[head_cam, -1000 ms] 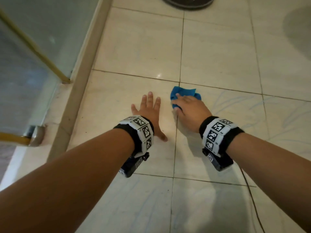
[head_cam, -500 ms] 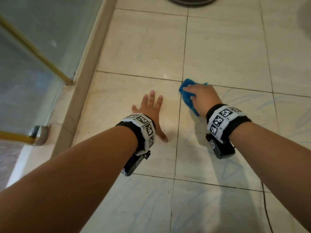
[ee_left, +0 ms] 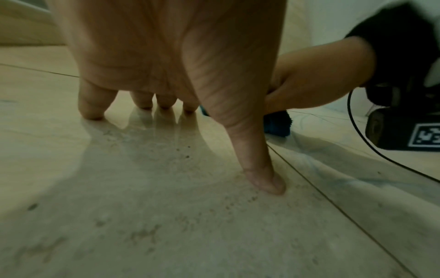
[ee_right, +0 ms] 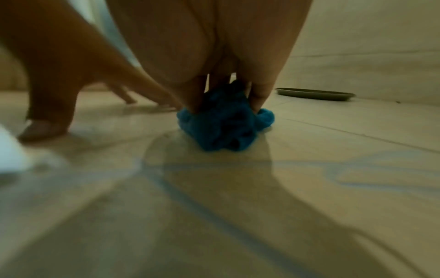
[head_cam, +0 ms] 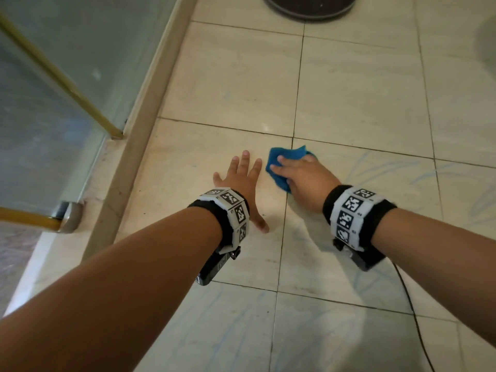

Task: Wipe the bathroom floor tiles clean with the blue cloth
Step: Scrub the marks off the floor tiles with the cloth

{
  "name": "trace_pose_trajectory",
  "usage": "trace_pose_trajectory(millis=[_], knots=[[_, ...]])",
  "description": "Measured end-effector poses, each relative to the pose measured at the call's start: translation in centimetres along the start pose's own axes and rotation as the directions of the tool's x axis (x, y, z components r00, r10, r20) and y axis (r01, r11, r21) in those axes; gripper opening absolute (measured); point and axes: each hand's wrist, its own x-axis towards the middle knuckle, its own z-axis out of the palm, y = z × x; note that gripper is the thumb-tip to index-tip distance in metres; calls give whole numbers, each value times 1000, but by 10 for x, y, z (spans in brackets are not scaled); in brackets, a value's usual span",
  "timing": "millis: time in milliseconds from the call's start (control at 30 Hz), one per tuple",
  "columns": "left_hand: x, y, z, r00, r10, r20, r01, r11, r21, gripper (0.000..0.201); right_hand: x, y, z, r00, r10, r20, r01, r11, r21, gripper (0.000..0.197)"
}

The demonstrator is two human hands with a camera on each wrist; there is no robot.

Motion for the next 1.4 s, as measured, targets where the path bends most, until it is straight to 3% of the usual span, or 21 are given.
trace_pose_trajectory(millis=[67,200,300,400,600,700,767,833,933,1000,1100,1133,1267,1333,1400], knots=[[-1,0,-1,1000,0,5,0,1000,-2,151,5,13,-7,999,-37,-18,37,999,14,50],[-2,0,-1,1000,5,-2,-5,1000,-11,150,15,42,-26,960,269,-80,-257,957,135,47],[-1,0,-1,1000,1,-4,-1,1000,-10,151,0,19,-12,989,142,-40,-141,990,8,49],[-1,1,-2,1000,-5,8,5,1000,-2,151,-15,19,-4,1000,7,-7,-7,1000,-6,47],[-6,1,-4,1000,1,7,-1,1000,3,149,-5,47,-19,968,252,-4,-250,961,116,45],[-10,6,-3,1000,-2,7,1,1000,20,146,-30,14,3,1000,27,3,-27,999,38,46],[-15,10,4,1000,16,6,-16,1000,4,145,-37,17,8,998,-55,-3,55,998,24,46],[-20,12,14,999,36,14,-36,999,-4,145,-27,40,3,999,33,-29,-31,997,64,45],[-23,10,22,999,42,5,-42,999,14,147,-22,59,-6,959,275,-68,-260,950,173,44],[-22,10,22,999,33,9,-33,999,24,147,-29,41,1,971,233,-56,-227,969,99,44],[-21,12,18,999,24,26,-25,999,32,148,-34,28,7,1000,-1,-28,2,999,41,44],[-22,11,17,999,29,27,-30,999,27,148,-30,34,2,1000,6,-30,-5,999,49,44],[-22,9,16,999,45,15,-45,999,8,148,-20,58,-18,955,288,-69,-287,958,22,45],[-21,10,16,999,40,18,-40,999,11,148,-22,40,-12,966,248,-72,-249,969,0,46],[-20,11,16,999,29,22,-29,999,19,148,-24,28,-1,991,124,-42,-123,992,11,47]])
